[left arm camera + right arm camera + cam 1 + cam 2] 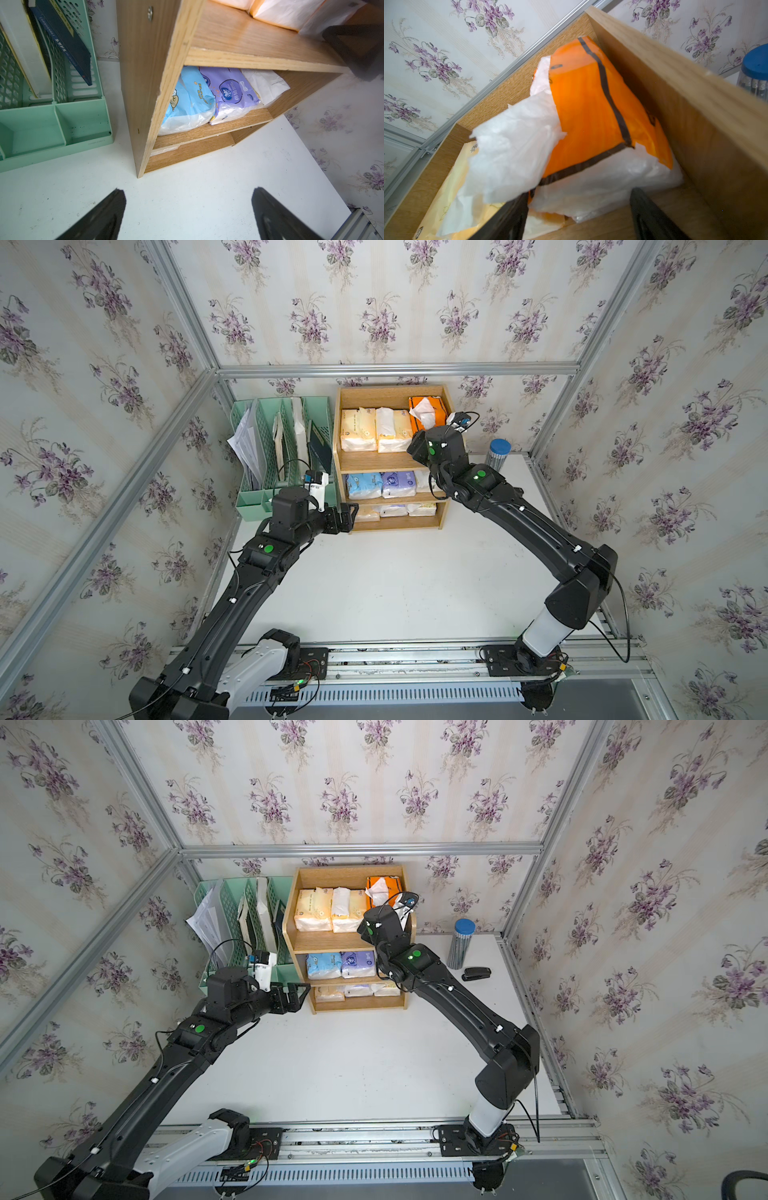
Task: Remove the tissue boxes from the shelf
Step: Pick up a box of tissues from the shelf, then place the box of tissues at the center of the board.
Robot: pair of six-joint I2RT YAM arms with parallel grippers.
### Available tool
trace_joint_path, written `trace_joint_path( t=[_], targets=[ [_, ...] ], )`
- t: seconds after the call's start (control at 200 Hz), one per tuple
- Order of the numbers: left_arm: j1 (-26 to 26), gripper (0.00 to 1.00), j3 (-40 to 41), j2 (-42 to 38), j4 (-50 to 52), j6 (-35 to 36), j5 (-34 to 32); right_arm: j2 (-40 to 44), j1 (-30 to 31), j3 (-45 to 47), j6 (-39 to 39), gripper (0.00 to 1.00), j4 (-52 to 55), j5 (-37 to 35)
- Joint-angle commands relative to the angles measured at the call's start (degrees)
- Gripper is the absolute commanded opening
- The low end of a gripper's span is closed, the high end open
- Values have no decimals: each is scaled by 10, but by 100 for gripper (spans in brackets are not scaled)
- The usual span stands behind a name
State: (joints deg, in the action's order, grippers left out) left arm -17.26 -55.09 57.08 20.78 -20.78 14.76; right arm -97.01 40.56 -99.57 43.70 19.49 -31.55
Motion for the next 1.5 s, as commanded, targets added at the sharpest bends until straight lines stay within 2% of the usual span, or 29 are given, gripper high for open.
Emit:
trace_joint_path(
  t=[0.0, 0.19, 0.235, 0.305, 0.455, 0.57, 0.954, 1.244, 1.494],
  targets=[
    [0, 99, 1, 0, -13, 14, 1, -1, -3, -2, -12, 72, -3, -41],
    [0, 99, 8, -1, -15, 15, 0, 3, -6, -2, -48, 34, -20, -51],
    [0, 99, 8, 0, -15, 14, 1, 5, -6, -1, -55, 30, -22, -51],
    [0, 99, 8, 0, -14, 13, 2, 8, -6, 0, -64, 17, -24, -48],
    [0, 99, 7, -3, -13, 8, 3, 19, -6, 6, -78, 4, -26, -31],
    [-3, 99, 1, -3, -8, 1, 3, 38, -5, 22, -90, 0, -46, -6],
    [-35, 99, -18, 1, 4, -15, -20, 122, 1, 62, -129, 0, -79, 12],
    [-53, 99, -32, -8, 23, -19, -56, 191, 3, 103, -170, 0, -91, 50],
    [-56, 99, -41, -30, 55, -17, -95, 272, 8, 159, -212, 0, -98, 133]
  ],
)
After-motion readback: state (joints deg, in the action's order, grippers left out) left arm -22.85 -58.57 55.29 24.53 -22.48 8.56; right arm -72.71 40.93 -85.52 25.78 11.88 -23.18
